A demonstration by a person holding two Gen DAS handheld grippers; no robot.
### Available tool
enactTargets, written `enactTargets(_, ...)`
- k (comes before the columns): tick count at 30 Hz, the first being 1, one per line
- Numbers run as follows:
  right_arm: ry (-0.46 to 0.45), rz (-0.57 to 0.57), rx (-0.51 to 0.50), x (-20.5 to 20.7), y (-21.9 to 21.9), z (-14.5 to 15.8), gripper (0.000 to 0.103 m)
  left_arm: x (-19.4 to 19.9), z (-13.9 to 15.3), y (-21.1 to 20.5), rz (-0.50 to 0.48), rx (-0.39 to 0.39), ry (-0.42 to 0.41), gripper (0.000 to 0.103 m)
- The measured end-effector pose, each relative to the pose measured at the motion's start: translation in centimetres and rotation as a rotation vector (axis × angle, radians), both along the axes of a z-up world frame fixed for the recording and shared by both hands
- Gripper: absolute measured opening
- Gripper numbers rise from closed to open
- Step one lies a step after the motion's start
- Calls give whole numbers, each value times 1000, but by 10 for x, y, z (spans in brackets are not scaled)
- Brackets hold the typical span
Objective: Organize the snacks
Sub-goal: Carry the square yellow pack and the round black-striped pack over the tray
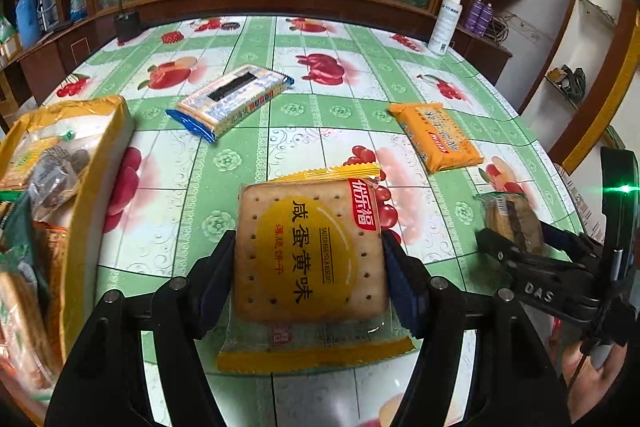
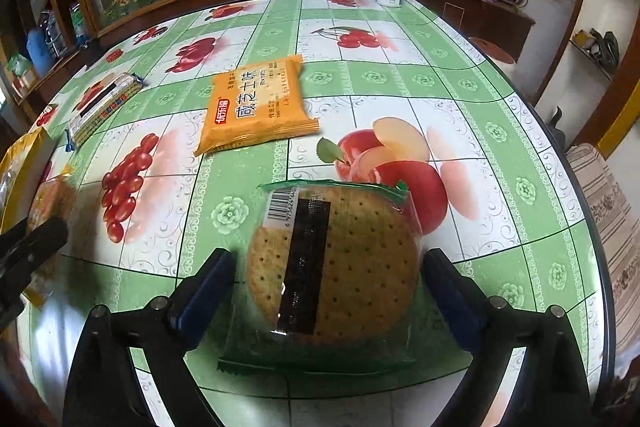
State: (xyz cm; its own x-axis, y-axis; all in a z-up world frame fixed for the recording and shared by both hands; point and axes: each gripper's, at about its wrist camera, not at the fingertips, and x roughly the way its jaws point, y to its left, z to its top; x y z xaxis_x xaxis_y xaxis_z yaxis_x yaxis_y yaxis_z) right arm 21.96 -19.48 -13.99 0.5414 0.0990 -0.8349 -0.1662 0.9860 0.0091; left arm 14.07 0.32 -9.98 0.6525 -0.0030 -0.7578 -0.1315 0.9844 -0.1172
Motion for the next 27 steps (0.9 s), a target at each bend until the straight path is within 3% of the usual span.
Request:
enactTargets(2,-15,14,13,-4,1,3,78,-6,-1,0,-1,5,1,68)
enactTargets(4,-21,60,78,-12,4,6,78,-10,-5,1,-2,3,14,68)
enactTargets(14,-60,194,213,-49,19,24,78,-35,-13,9,33,24,32,68)
enactTargets(27,-50,316,277,-87,44,36,78,-81,7,17,37,85,-35,68)
